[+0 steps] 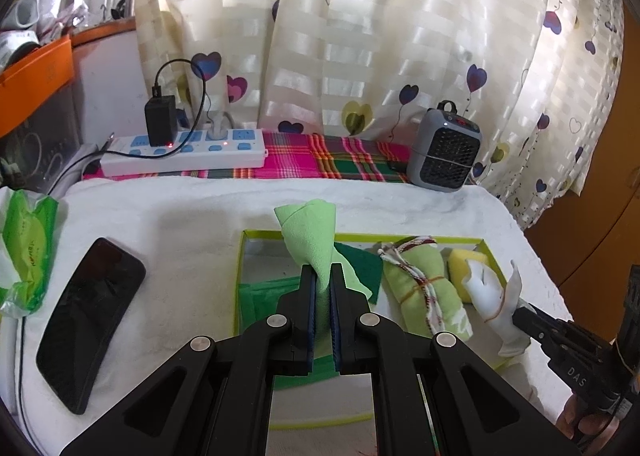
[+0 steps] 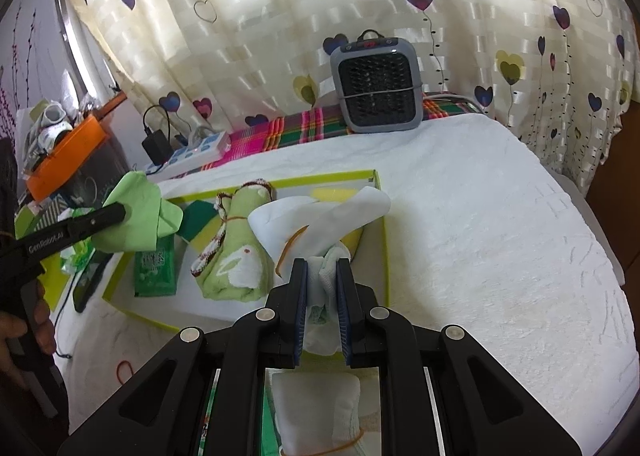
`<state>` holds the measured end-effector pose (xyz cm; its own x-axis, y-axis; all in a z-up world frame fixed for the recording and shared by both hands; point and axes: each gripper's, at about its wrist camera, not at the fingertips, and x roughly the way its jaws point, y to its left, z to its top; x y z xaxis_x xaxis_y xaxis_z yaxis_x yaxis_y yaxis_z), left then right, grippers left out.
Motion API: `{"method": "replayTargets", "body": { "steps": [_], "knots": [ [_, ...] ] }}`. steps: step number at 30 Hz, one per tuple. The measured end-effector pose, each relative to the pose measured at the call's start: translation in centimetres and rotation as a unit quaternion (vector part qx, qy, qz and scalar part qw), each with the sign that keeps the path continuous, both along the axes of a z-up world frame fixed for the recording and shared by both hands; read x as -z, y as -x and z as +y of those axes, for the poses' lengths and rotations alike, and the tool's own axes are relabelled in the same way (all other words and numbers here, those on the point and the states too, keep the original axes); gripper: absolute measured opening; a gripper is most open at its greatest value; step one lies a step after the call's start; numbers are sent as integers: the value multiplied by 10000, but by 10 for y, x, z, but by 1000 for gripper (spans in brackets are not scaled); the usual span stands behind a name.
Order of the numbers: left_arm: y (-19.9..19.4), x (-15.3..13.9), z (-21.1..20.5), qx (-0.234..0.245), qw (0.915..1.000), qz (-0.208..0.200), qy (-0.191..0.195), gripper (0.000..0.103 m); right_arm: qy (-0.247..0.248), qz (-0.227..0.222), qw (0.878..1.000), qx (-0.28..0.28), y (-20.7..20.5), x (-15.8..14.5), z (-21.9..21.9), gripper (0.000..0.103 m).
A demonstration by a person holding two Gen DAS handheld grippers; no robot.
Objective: Organize soft objects
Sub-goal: 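Lower the green cloth and white roll into the tray and open both tools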
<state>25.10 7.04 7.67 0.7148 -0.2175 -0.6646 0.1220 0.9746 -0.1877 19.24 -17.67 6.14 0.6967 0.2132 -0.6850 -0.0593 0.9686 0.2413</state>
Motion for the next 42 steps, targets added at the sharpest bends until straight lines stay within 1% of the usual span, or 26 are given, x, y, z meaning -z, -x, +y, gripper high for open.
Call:
{"method": "replayTargets", "body": {
  "steps": [7, 14, 16, 21, 24, 29, 31, 33, 34, 35, 38, 40, 41, 42],
  "knots": [
    [-13, 17, 1, -47, 9997, 242, -84, 6, 186, 41, 9998, -74, -3, 5, 7, 15],
    [-15, 23, 1, -97, 9992, 351, -157, 6, 200, 108, 9997, -90, -3, 10, 8, 15],
    [-15, 24, 1, -120, 9991, 388, -149, 10, 189, 138, 9997, -80, -3, 10, 7, 16],
    [-15, 28, -2, -79, 9989, 433, -189, 14, 150, 162, 9997, -62, -3, 11, 5, 16],
    [-14, 28, -2, -115, 9988, 434, -198, 20, 140, 196, 9997, -87, -3, 12, 6, 17],
    [-14, 29, -3, -90, 9986, 459, -237, 26, 106, 181, 9997, -87, -2, 12, 5, 19],
    [-14, 29, -2, -99, 9986, 471, -221, 30, 117, 179, 9997, -77, -2, 12, 5, 22],
    [-12, 28, -3, -100, 9987, 439, -235, 34, 113, 174, 9998, -60, -2, 12, 5, 34],
    [-12, 27, -2, -118, 9987, 426, -241, 35, 99, 172, 9998, -62, -1, 12, 5, 36],
    [-12, 27, -2, -134, 9987, 423, -233, 35, 86, 170, 9998, -65, -1, 12, 5, 38],
    [-12, 25, 0, -157, 9989, 402, -168, 38, 81, 133, 9999, -53, 0, 11, 5, 39],
    [-11, 24, 0, -167, 9989, 392, -170, 44, 88, 121, 9999, -64, 1, 10, 5, 43],
    [-10, 24, 0, -163, 9990, 381, -158, 45, 93, 115, 9999, -65, 1, 10, 5, 49],
    [-10, 23, 0, -165, 9991, 369, -149, 45, 89, 93, 9999, -60, 2, 9, 5, 53]
  ]
}}
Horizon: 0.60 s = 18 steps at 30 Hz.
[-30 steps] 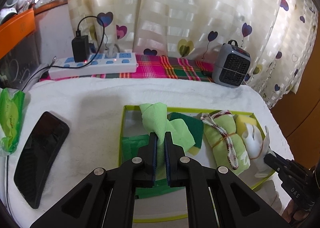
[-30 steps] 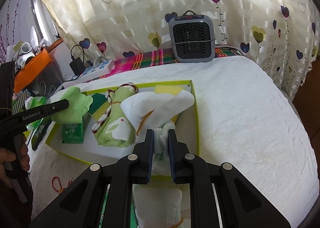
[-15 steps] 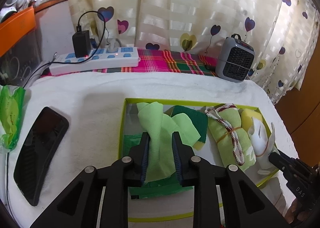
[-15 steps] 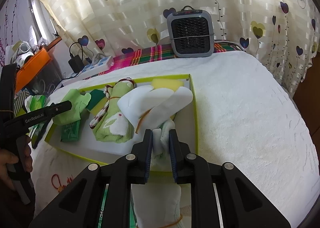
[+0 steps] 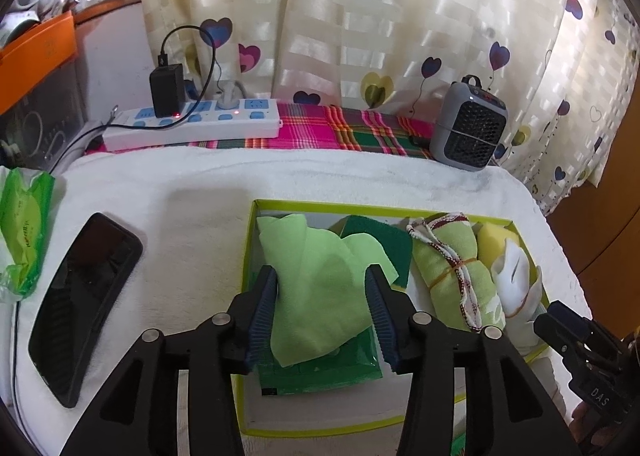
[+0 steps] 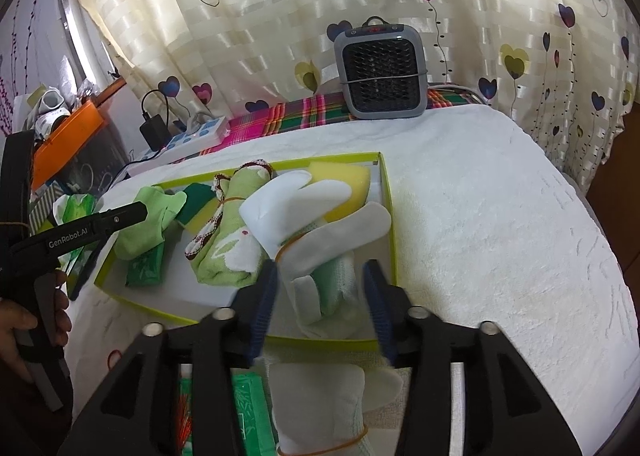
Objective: Organize soft objects
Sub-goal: 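Lower the green cloth and white roll into the tray and open both tools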
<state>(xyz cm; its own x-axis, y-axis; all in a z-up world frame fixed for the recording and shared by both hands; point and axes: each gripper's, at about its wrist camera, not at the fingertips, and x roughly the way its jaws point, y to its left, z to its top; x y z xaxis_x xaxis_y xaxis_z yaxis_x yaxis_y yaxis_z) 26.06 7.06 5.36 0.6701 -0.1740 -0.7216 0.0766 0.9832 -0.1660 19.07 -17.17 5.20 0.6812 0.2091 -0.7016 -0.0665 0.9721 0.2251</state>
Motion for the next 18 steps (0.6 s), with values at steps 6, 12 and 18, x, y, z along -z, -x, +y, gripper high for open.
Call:
{"method": "replayTargets", "body": {
  "steps": [6, 12, 18],
  "knots": [
    [6, -2, 0, -20, 10000, -35, 21, 49, -16, -62, 10000, 11, 3, -3, -1, 54],
    [18, -6, -3, 25, 9999, -112, -17, 49, 6, -156, 9999, 18, 10, -8, -1, 54],
    [39, -14, -8, 61, 9997, -215, -93, 49, -12, -258, 9997, 35, 20, -14, -2, 57]
  ]
}}
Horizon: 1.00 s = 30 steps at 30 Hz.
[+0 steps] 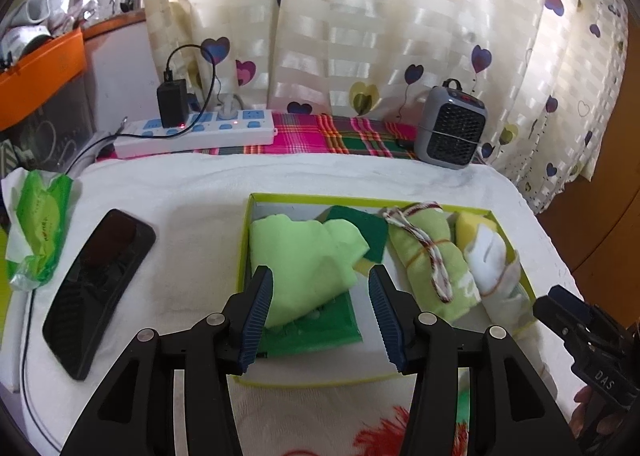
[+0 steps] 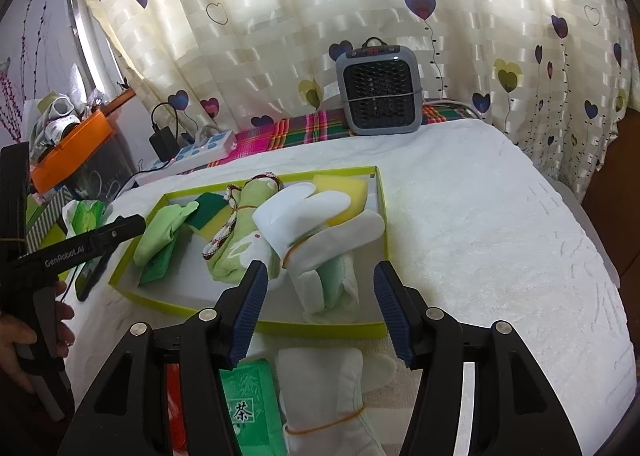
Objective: Organize soft objects
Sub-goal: 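Lower the green cloth and white roll into the tray and open both tools, then withdraw both tools and move the right tool to the second white cloth roll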
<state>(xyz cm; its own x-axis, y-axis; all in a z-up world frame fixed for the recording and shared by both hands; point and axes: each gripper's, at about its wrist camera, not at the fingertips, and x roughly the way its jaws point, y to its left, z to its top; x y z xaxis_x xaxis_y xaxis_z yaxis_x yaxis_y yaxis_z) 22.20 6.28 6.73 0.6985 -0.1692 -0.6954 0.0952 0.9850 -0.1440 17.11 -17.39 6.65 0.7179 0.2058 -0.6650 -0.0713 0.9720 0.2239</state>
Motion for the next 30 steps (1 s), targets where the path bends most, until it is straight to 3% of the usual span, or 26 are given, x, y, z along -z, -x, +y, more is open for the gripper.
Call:
{"method": "replayTargets", "body": {
  "steps": [30],
  "knots": [
    [89, -5, -23, 132, 9986, -349, -375, 49, 4, -221, 9998, -6, 53, -13, -6, 57]
  ]
}}
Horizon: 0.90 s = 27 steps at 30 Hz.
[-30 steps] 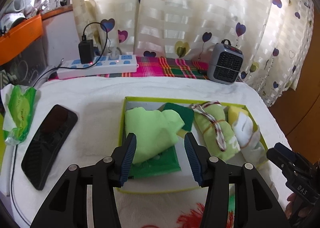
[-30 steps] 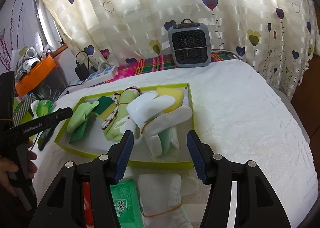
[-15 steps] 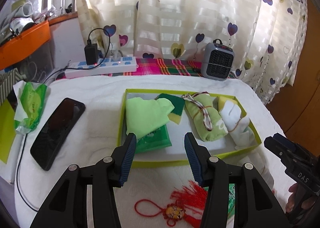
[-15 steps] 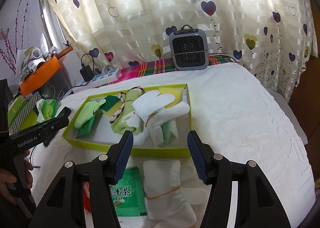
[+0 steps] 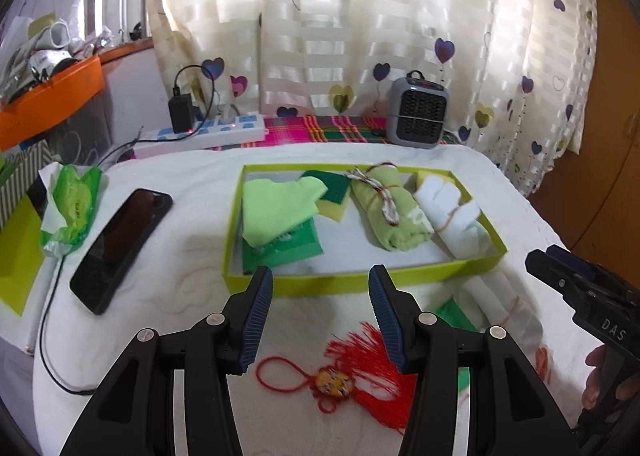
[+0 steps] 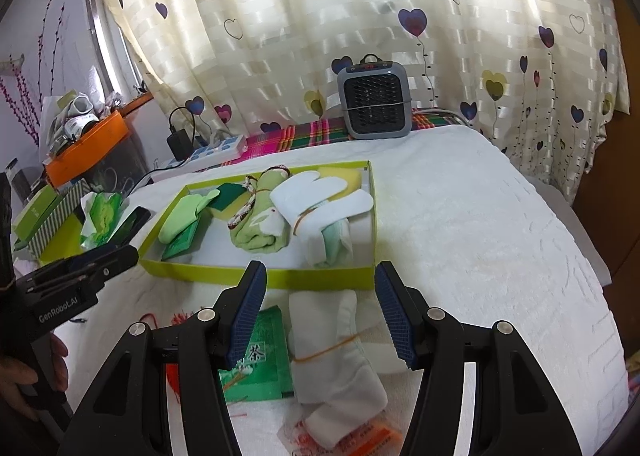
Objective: Organize soft objects
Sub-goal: 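Withdraw both tools and move the right tool to the second white cloth roll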
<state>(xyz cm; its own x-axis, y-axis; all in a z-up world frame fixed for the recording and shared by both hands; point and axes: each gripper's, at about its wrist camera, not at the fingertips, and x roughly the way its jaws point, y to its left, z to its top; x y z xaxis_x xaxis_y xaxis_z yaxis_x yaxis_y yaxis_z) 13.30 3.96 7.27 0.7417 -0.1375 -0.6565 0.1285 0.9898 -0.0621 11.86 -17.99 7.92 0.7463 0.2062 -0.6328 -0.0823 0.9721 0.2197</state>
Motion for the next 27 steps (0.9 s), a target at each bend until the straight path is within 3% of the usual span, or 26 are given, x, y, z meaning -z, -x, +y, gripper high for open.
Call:
{"method": "replayTargets", "body": {
  "steps": [15, 27],
  "knots": [
    [21, 6, -14, 216, 9997, 72, -29, 49, -60, -33, 10000, 58, 21, 0, -6, 57],
    [30, 15, -13, 383, 9988, 187, 221, 49, -146, -33, 9996, 222, 41, 0, -24, 57]
  ]
}}
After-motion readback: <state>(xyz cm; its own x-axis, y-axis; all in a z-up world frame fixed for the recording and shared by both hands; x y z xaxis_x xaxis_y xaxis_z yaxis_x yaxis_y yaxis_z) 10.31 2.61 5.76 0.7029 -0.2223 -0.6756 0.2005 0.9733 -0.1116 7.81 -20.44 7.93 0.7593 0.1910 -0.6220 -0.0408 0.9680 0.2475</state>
